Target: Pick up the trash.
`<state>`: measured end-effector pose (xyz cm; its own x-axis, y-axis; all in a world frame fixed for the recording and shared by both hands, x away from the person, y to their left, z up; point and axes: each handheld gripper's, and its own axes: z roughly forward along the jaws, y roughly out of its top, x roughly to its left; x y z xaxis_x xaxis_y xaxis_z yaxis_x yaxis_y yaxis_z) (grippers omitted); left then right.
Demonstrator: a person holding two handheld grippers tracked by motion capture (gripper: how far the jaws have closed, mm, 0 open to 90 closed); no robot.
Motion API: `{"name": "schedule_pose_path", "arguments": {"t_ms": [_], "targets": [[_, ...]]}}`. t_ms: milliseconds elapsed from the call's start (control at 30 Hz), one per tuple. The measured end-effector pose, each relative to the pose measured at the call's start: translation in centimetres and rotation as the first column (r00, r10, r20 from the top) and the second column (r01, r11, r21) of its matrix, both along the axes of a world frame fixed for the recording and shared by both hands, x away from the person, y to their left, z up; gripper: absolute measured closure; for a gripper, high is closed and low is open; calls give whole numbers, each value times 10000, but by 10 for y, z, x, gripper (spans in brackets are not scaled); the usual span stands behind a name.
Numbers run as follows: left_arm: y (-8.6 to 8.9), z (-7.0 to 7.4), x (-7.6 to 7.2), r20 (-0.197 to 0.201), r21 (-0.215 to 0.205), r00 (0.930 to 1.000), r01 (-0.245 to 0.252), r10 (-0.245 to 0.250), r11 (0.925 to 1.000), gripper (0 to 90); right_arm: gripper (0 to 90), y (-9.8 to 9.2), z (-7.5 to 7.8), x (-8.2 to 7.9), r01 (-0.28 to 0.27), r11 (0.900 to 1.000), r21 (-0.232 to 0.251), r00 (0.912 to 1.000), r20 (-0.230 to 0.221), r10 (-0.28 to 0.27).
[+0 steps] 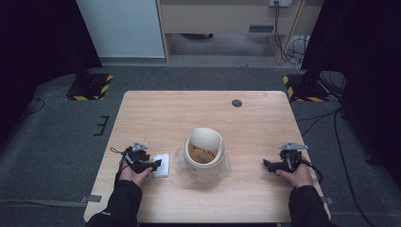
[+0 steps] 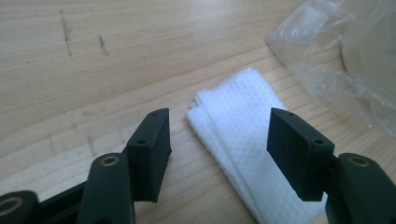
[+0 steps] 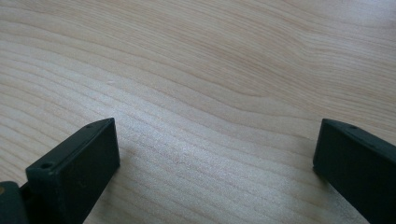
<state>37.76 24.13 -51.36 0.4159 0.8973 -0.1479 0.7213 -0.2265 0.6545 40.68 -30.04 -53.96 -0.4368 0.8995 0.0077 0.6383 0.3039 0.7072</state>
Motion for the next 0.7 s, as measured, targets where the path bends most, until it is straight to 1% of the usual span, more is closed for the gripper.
{"name": "schedule_pose_path", "arguments": {"t_ms": [67, 100, 167, 300, 333, 367, 400, 433, 467, 500, 533, 567, 600, 633, 667, 700], "targets": [[-1, -1, -1, -142, 108, 9999, -19, 21, 9999, 419, 5, 0, 0, 0, -8, 10000, 4, 10000, -1, 8], [-1, -1, -1, -142, 108, 9999, -19, 21, 9999, 433, 5, 0, 0, 0, -8, 10000, 4, 10000, -1, 8], [-3, -2, -3, -341, 178, 9994, -32, 38, 9998, 447, 5, 0, 0, 0, -6, 10000, -4, 10000, 0, 6], [-7, -2, -4, -382, 204, 9993, 17, -9, 9998, 461, 6, 0, 0, 0, -4, 10000, 6, 10000, -19, 4], [-9, -2, -5, -327, 386, 9994, 78, -66, 9992, 467, 5, 0, 0, 0, -13, 10000, 4, 10000, -9, 13], [-9, -2, -5, -327, 386, 9994, 78, -66, 9992, 479, 5, 0, 0, 0, -13, 10000, 4, 10000, -9, 13], [-12, -2, -6, -252, 589, 9997, 34, -19, 9983, 490, 5, 0, 0, 0, -20, 10000, 6, 10000, -22, 20], [-12, -2, -6, -252, 589, 9997, 34, -19, 9983, 504, 5, 0, 0, 0, -20, 10000, 6, 10000, -22, 20], [-16, -2, -7, -204, 833, 9998, 65, -48, 9965, 532, 5, 0, 0, 0, -29, 10000, -1, 10000, -17, 29], [-16, -2, -7, -204, 833, 9998, 65, -48, 9965, 550, 5, 0, 0, 0, -29, 10000, -1, 10000, -17, 29], [-20, -1, -8, -193, 1010, 9998, 76, -57, 9949, 577, 5, 1, 0, 0, -13, 10000, 1, 10000, -23, 13], [-20, -1, -8, -193, 1010, 9998, 76, -57, 9949, 603, 5, 1, 0, 0, -13, 10000, 1, 10000, -23, 13], [-23, -1, -9, -219, 1015, 9997, 108, -86, 9948, 603, 5, 1, 0, 0, -11, 10000, 0, 10000, -23, 11], [-24, -1, -9, -235, 1063, 9997, 138, -114, 9942, 663, 6, 1, 0, 0, -29, 10000, -18, 10000, 8, 29], [-25, -1, -9, -264, 1012, 9995, 179, -153, 9947, 683, 6, 1, 0, 0, -28, 10000, -18, 10000, 4, 28], [-25, -1, -9, -308, 921, 9993, 237, -209, 9955, 721, 6, 1, 0, 0, -29, 10000, -20, 10000, 4, 29]]}}
